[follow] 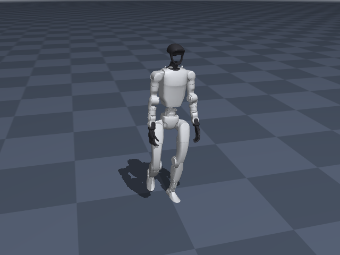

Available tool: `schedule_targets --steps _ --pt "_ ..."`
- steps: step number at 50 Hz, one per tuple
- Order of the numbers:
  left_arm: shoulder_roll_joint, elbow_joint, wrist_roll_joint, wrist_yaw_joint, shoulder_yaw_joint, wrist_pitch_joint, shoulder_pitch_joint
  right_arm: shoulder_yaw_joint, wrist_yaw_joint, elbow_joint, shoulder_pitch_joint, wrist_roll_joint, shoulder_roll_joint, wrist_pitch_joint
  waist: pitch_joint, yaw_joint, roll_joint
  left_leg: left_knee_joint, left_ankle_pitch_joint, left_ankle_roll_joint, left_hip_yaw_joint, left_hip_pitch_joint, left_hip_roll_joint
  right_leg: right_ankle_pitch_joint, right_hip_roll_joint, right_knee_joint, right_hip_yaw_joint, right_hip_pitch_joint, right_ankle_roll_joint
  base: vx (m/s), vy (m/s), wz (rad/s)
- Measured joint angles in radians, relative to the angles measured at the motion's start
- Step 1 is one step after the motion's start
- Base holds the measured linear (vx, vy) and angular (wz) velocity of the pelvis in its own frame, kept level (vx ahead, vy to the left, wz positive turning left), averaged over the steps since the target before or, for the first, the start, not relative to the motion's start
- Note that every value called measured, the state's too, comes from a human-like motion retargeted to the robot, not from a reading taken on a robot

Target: Walk run

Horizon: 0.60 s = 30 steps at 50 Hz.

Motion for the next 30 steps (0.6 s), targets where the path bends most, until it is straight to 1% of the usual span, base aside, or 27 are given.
schedule_targets --steps 2,4,7,8,10,12,13,15,17,18,20,21,22,23,25,27,30 --pt "0.022 -0.043 -0.019 -0.011 0.005 -0.013 -0.065 -0.011 0.005 0.012 0.034 0.003 -0.003 -0.001 0.0 -0.061 -0.008 -0.053 -0.006 0.017 -0.006 0.06 -0.032 -0.054 -0.021 -0.06 -0.018 -0.11 0.011 0.65 -0.02 0.78" --pt "0.045 -0.081 -0.041 -0.017 0.008 -0.025 -0.124 -0.023 0.014 0.016 0.071 0.006 -0.006 0.003 0.001 -0.119 -0.016 -0.087 -0.024 0.031 -0.037 0.119 -0.066 -0.099 -0.056 -0.198 -0.053 -0.188 0.012 1.0 -0.08 0.85" --pt "0.089 -0.127 -0.066 -0.033 0.001 -0.04 -0.204 -0.047 0.02 0.029 0.114 0.006 -0.008 0.015 0.007 -0.202 -0.04 -0.118 -0.067 0.051 -0.11 0.215 -0.121 -0.174 -0.096 -0.498 -0.085 -0.268 -0.006 1.14 -0.18 0.95" --pt "0.104 -0.139 -0.068 -0.039 -0.004 -0.045 -0.225 -0.057 0.024 0.036 0.123 0.006 -0.007 0.021 0.01 -0.225 -0.05 -0.126 -0.084 0.054 -0.13 0.252 -0.134 -0.194 -0.095 -0.608 -0.077 -0.285 -0.004 0.89 -0.18 0.95" --pt "0.123 -0.161 -0.065 -0.045 -0.012 -0.053 -0.258 -0.074 0.034 0.049 0.141 0.012 -0.008 0.03 0.013 -0.258 -0.06 -0.139 -0.112 0.062 -0.163 0.325 -0.146 -0.198 -0.079 -0.788 -0.042 -0.315 0.003 1.22 -0.27 0.84" --pt "0.129 -0.175 -0.064 -0.051 -0.03 -0.06 -0.273 -0.084 0.048 0.053 0.158 0.022 -0.011 0.035 0.003 -0.275 -0.055 -0.135 -0.12 0.057 -0.179 0.377 -0.135 -0.213 -0.077 -0.848 -0.027 -0.34 0.019 1.07 -0.25 0.65" --pt "0.124 -0.179 -0.061 -0.051 -0.037 -0.065 -0.271 -0.09 0.056 0.054 0.164 0.024 -0.013 0.038 -0.002 -0.277 -0.056 -0.123 -0.113 0.048 -0.184 0.398 -0.131 -0.215 -0.08 -0.836 -0.028 -0.342 0.004 1.03 -0.25 0.45" --pt "0.11 -0.187 -0.057 -0.048 -0.051 -0.072 -0.252 -0.097 0.06 0.056 0.162 0.017 -0.018 0.048 -0.021 -0.267 -0.059 -0.085 -0.056 0.02 -0.179 0.422 -0.124 -0.228 -0.09 -0.738 -0.016 -0.351 -0.056 1.01 -0.26 0.21" --pt "0.094 -0.181 -0.033 -0.054 -0.053 -0.075 -0.201 -0.098 0.048 0.062 0.158 0.008 -0.015 0.05 -0.037 -0.27 -0.091 -0.023 0.098 0.007 -0.144 0.452 -0.141 -0.125 -0.119 -0.685 -0.015 -0.336 -0.085 1.37 -0.41 0.05" --pt "0.082 -0.177 -0.013 -0.055 -0.053 -0.076 -0.159 -0.1 0.043 0.07 0.157 0.012 -0.011 0.048 -0.044 -0.253 -0.107 0.02 0.216 0.014 -0.088 0.46 -0.143 -0.121 -0.138 -0.64 0.008 -0.32 -0.088 1.6 -0.45 -0.07" --pt "0.046 -0.163 0.014 -0.026 -0.064 -0.081 -0.073 -0.105 0.032 0.071 0.148 0.035 -0.001 0.045 -0.057 -0.244 -0.122 0.201 0.409 0.071 0.03 0.412 -0.098 -0.186 -0.152 -0.574 0.096 -0.288 -0.089 1.48 -0.36 0.01" --pt "0.03 -0.143 0.027 -0.011 -0.059 -0.078 -0.044 -0.093 0.033 0.064 0.134 0.051 -0.001 0.04 -0.047 -0.214 -0.152 0.321 0.441 0.108 0.09 0.373 -0.106 -0.22 -0.145 -0.587 0.135 -0.24 -0.101 1.01 -0.28 -0.49" --pt "0.02 -0.119 0.039 0.0 -0.054 -0.074 -0.016 -0.079 0.034 0.057 0.116 0.066 -0.001 0.037 -0.034 -0.186 -0.175 0.445 0.44 0.133 0.141 0.334 -0.098 -0.251 -0.138 -0.598 0.147 -0.188 -0.116 0.74 -0.35 -0.96" --pt "0.02 -0.086 0.05 0.004 -0.052 -0.067 0.007 -0.058 0.037 0.053 0.093 0.08 -0.001 0.036 -0.014 -0.162 -0.186 0.577 0.371 0.134 0.173 0.294 -0.059 -0.276 -0.131 -0.607 0.107 -0.131 -0.136 0.98 -0.43 -0.62" --pt "0.015 -0.017 0.061 0.013 -0.066 -0.051 0.055 -0.031 0.037 0.039 0.048 0.09 -0.004 0.042 0.003 -0.137 -0.192 0.773 0.265 0.134 0.188 0.173 -0.001 -0.297 -0.119 -0.655 0.043 -0.029 -0.153 1.27 -0.36 0.08" --pt "-0.005 0.032 0.088 0.027 -0.069 -0.037 0.107 -0.024 0.031 0.01 0.002 0.09 -0.01 0.045 0.007 -0.121 -0.213 0.82 0.223 0.127 0.202 0.042 -0.02 -0.297 -0.134 -0.719 0.045 0.045 -0.136 0.76 -0.03 0.51" --pt "-0.024 0.081 0.124 0.055 -0.052 -0.018 0.188 -0.008 0.027 -0.045 -0.07 0.114 -0.021 0.038 0.022 -0.073 -0.218 0.729 0.167 0.059 0.188 -0.117 -0.076 -0.302 -0.115 -0.798 -0.042 0.152 -0.146 0.99 -0.17 0.0"
